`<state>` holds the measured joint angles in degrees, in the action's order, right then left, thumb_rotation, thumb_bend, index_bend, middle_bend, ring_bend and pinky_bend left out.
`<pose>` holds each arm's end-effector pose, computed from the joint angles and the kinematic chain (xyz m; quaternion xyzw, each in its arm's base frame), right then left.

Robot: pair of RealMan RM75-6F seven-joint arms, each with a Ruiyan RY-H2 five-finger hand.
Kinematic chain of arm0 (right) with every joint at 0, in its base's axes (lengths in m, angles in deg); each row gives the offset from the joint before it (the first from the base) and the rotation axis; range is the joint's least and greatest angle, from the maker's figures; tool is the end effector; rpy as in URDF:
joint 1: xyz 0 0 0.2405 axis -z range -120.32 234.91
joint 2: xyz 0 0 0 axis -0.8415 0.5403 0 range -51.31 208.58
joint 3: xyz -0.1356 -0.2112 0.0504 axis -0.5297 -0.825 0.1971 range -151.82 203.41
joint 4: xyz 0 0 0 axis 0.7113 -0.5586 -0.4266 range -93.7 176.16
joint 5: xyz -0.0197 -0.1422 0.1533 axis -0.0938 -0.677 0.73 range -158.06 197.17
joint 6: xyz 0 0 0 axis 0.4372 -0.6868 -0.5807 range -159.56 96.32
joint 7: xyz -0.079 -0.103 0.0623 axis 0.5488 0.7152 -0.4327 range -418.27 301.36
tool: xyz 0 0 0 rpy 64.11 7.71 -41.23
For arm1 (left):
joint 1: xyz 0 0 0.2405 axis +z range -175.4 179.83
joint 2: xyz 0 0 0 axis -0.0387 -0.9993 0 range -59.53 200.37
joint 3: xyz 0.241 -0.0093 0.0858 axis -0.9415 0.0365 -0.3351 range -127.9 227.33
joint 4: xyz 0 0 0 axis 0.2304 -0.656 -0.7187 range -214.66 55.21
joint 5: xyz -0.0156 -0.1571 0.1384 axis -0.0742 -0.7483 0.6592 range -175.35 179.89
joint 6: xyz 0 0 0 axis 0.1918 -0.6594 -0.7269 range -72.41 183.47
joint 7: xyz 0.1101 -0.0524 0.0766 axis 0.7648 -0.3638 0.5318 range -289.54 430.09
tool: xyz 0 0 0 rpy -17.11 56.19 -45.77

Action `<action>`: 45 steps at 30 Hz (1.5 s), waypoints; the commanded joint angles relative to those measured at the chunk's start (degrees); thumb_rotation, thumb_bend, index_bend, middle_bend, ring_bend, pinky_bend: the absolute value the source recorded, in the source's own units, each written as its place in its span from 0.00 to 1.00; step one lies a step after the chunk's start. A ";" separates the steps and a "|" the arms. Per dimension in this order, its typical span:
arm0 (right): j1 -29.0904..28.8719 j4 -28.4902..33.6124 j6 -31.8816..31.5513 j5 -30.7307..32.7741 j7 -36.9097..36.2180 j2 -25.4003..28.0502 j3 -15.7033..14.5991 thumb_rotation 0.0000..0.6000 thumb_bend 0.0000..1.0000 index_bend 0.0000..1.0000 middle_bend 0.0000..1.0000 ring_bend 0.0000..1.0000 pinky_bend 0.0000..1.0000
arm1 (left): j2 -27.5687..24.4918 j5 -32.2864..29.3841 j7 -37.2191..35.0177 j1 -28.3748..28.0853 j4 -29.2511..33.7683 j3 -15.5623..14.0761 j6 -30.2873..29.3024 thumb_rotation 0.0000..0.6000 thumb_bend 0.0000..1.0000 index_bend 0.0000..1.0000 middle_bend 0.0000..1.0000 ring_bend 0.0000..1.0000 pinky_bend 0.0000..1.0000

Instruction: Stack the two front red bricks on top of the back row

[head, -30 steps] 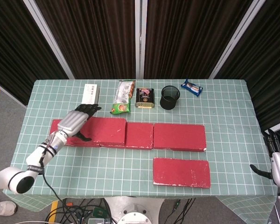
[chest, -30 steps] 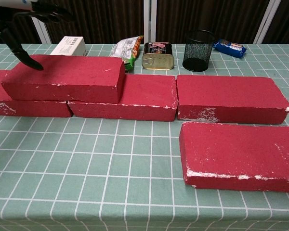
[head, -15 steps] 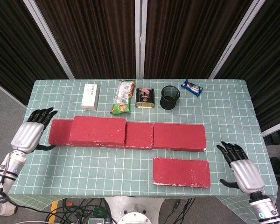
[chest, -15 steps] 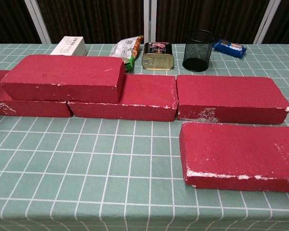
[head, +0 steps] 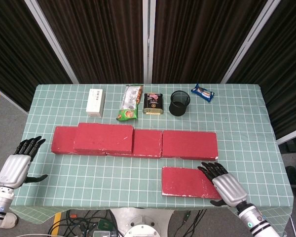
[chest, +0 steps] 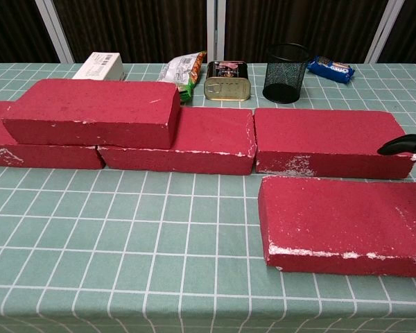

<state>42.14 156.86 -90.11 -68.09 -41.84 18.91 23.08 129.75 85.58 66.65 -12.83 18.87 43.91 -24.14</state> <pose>-0.2144 -0.1723 0.0808 0.7660 -0.4353 0.2916 0.3725 -0.2892 0.1981 0.1475 -0.6415 -0.4383 -0.3716 0.5082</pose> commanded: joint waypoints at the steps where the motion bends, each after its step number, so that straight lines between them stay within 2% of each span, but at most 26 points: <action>1: -1.45 0.32 1.85 3.01 3.02 -2.55 0.45 1.00 0.00 0.00 0.00 0.00 0.00 | 0.29 0.90 -1.29 0.71 -0.93 -0.14 0.04 1.00 0.00 0.04 0.00 0.00 0.00; 10: -4.27 -1.14 4.14 10.24 7.13 -7.76 1.71 1.00 0.00 0.00 0.00 0.00 0.00 | 0.43 2.64 -3.60 1.75 -2.35 0.44 0.43 1.00 0.00 0.04 0.00 0.00 0.00; 23: -7.15 -3.50 5.90 16.63 7.01 -9.91 1.91 1.00 0.00 0.00 0.00 0.00 0.00 | -0.03 2.58 -5.74 2.51 -2.90 1.48 2.11 1.00 0.00 0.04 0.00 0.00 0.00; 26: -7.41 -3.63 5.38 16.57 6.73 -10.14 1.83 1.00 0.00 0.00 0.03 0.00 0.00 | -0.11 2.70 -6.38 2.71 -3.04 1.70 2.22 1.00 0.00 0.04 0.00 0.00 0.00; 32: -7.46 -3.13 4.68 16.70 4.66 -9.95 1.52 1.00 0.01 0.00 0.21 0.01 0.02 | -0.22 2.94 -7.08 2.98 -3.29 2.18 2.41 1.00 0.00 0.04 0.00 0.00 0.00; 39: -8.03 -2.91 4.55 16.50 3.47 -9.33 1.13 1.00 0.01 0.03 0.25 0.06 0.09 | -0.41 2.94 -8.18 3.41 -3.67 2.69 2.48 1.00 0.00 0.04 0.00 0.00 0.00; 45: -7.06 1.21 -0.12 10.27 1.46 -5.95 1.59 1.00 0.01 0.03 0.25 0.06 0.09 | -1.01 3.66 -8.34 3.85 -2.85 2.99 1.79 1.00 0.00 0.04 0.00 0.00 0.00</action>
<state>34.70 156.61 -88.75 -56.02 -39.62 11.66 24.44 128.75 89.23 58.32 -8.99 16.03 46.88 -22.36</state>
